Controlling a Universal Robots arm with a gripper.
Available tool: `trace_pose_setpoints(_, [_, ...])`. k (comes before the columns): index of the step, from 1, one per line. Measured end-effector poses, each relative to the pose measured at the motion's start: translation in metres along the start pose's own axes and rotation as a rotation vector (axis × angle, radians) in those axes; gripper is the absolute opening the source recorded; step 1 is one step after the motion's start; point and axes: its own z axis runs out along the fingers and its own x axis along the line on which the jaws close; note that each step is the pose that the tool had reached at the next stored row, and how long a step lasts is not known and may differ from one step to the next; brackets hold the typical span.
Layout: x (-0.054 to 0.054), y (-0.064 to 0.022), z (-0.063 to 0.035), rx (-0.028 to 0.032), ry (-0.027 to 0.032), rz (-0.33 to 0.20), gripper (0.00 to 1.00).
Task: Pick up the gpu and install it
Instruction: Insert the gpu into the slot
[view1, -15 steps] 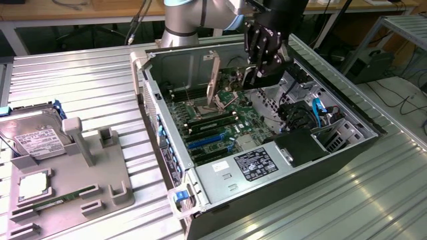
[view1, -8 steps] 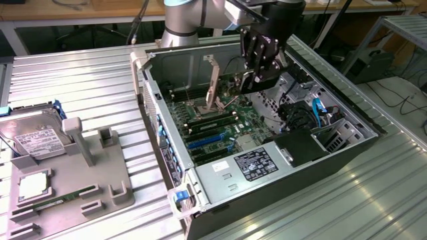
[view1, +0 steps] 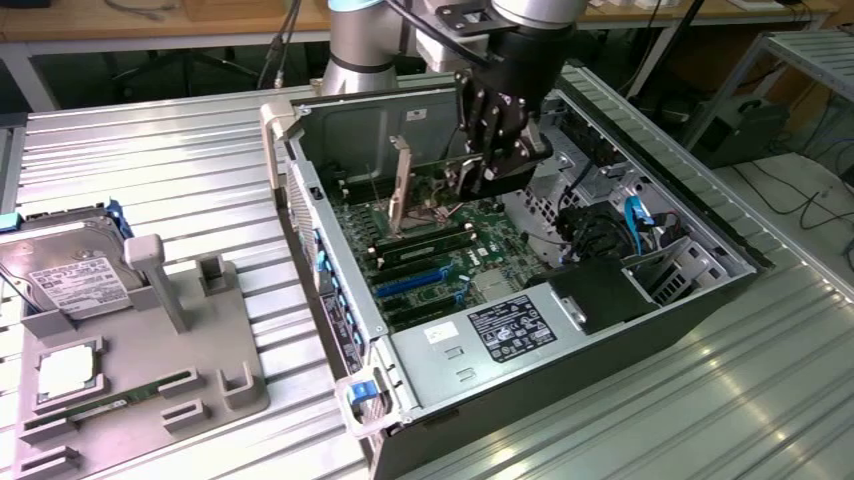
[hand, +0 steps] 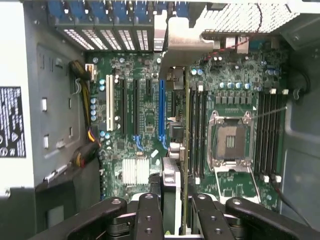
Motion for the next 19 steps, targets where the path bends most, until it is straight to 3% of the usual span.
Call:
trace_pose_setpoints(7, [0.000, 0.0069, 0.0107, -0.0015, 0.0001, -0.001, 0.28])
trace_pose_setpoints(10, [-0.001, 0.0151, 0.0156, -0.0016, 0.0004, 0.000, 0.28])
trace_pose_setpoints(15, [0.000, 0.0172, 0.0260, -0.0016, 0.0004, 0.000, 0.28])
trace_pose_setpoints(19, [0.000, 0.0258, 0.0311, -0.0016, 0.0004, -0.001, 0.28])
